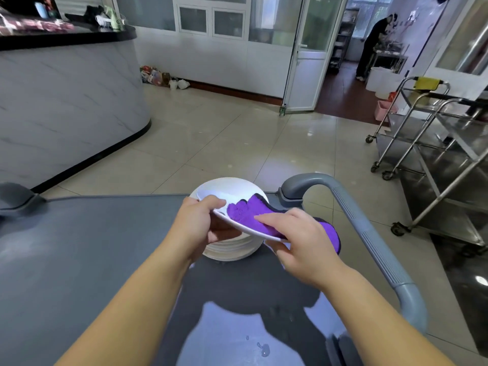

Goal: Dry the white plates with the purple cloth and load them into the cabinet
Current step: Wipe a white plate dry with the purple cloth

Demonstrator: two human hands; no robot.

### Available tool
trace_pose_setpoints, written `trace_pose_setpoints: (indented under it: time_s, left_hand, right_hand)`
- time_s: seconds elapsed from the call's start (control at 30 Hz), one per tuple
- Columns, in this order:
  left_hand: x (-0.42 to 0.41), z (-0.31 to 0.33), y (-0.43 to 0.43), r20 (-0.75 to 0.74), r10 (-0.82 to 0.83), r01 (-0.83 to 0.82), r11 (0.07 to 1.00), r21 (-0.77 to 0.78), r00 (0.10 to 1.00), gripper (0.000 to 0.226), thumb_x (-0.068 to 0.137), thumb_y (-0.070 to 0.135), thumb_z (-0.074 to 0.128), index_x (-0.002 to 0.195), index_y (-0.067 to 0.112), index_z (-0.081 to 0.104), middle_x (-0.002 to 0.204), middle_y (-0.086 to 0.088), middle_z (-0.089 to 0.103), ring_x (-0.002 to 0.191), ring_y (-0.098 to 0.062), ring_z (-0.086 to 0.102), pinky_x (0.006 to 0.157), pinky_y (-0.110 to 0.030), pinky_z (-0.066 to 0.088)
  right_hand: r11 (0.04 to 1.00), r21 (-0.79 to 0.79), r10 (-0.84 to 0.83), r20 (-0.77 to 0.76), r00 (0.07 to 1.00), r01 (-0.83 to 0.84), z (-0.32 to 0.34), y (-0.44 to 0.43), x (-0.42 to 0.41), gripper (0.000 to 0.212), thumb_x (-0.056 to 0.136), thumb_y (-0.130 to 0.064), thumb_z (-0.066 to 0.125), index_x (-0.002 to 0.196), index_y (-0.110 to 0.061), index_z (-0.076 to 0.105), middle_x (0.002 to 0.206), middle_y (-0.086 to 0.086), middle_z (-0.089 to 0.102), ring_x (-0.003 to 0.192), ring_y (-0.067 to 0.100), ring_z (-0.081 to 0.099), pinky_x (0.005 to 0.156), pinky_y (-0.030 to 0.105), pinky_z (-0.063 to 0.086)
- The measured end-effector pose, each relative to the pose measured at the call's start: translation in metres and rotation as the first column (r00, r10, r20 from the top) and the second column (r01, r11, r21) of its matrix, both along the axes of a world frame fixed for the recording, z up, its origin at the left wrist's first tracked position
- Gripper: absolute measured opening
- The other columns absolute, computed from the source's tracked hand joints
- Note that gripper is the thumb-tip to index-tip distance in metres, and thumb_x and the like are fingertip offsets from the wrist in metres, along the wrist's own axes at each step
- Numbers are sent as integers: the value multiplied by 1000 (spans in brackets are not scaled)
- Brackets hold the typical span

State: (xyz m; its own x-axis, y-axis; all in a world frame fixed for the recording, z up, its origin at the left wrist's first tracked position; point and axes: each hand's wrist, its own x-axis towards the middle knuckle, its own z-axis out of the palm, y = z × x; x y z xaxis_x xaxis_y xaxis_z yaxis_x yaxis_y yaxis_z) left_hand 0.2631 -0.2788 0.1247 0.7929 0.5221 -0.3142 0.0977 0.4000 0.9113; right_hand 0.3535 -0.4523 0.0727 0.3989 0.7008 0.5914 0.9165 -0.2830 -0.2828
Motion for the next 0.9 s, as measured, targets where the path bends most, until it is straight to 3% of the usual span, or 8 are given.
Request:
trace_pose_setpoints:
  time_s: [0.1, 0.2, 0.33, 0.47, 0.57, 0.7, 0.83, 0.9]
  left_hand:
    - [0, -5, 9, -164, -62, 81, 990, 116, 985, 40, 94, 34, 54, 109, -2, 53, 81, -18, 61, 56, -26, 64, 52, -35, 58]
    - [-2, -6, 19, -336, -20, 137, 935, 327, 942, 73, 75, 77, 50, 100, 9, 54, 76, -7, 60, 55, -19, 50, 59, -29, 44]
    - [-8, 2, 17, -333, 95, 126, 803, 582, 938, 105, 56, 99, 30, 98, 5, 54, 75, 0, 50, 67, -18, 46, 62, -32, 32]
    - [-11, 2, 24, -65, 120, -23, 611, 791, 991, 64, 58, 88, 34, 86, 32, 45, 93, 11, 42, 98, -21, 38, 76, -28, 30]
    - [-11, 5, 32, 115, -176, 32, 666, 745, 978, 40, 54, 66, 62, 90, 49, 57, 99, 15, 54, 100, -14, 49, 82, -21, 40]
    - [-11, 4, 41, 118, -173, 32, 681, 732, 978, 53, 37, 54, 84, 80, 32, 63, 79, 8, 66, 70, -8, 61, 62, -26, 51]
    - [-14, -3, 35, 169, -58, -73, 731, 678, 984, 52, 35, 54, 83, 76, 27, 67, 74, 10, 68, 65, -3, 62, 55, -19, 49]
    - [-16, -5, 32, 170, -41, -87, 730, 678, 985, 54, 35, 54, 83, 77, 24, 67, 73, 11, 68, 63, -2, 62, 54, -17, 48]
  right_hand:
    - [999, -39, -8, -184, 983, 1, 12, -5, 2, 43, 73, -16, 68, 112, -34, 64, 84, -13, 61, 77, 10, 47, 63, 24, 39]
    - [1000, -27, -20, -354, 935, 11, 25, -7, 4, 42, 73, -19, 69, 110, -39, 65, 86, -5, 64, 83, 10, 53, 70, 28, 43]
    - [999, 48, 42, -420, 906, -25, 47, -10, 3, 40, 71, -14, 71, 106, -32, 69, 94, -18, 67, 89, 10, 59, 73, 24, 48]
    - [982, 177, 161, -589, 792, -68, 66, -13, 2, 40, 67, -12, 75, 100, -32, 65, 95, -17, 69, 89, 5, 64, 71, 18, 51]
    - [958, 282, 227, -654, 721, -46, 74, -14, 3, 41, 63, -10, 80, 99, -27, 68, 94, -10, 72, 85, 8, 67, 71, 18, 51]
    - [944, 319, 188, -733, 654, 87, 77, -13, -1, 42, 58, -7, 88, 93, -23, 71, 87, -7, 74, 77, 11, 70, 65, 20, 52]
    - [897, 313, 25, -742, 670, 312, 70, -8, -1, 12, 76, -14, 79, 78, -16, 67, 64, -14, 66, 58, 1, 57, 54, 12, 44]
    - [861, 314, -42, -740, 671, 399, 68, -7, 1, 13, 81, -21, 74, 73, -16, 65, 60, -14, 62, 54, 0, 53, 52, 11, 41]
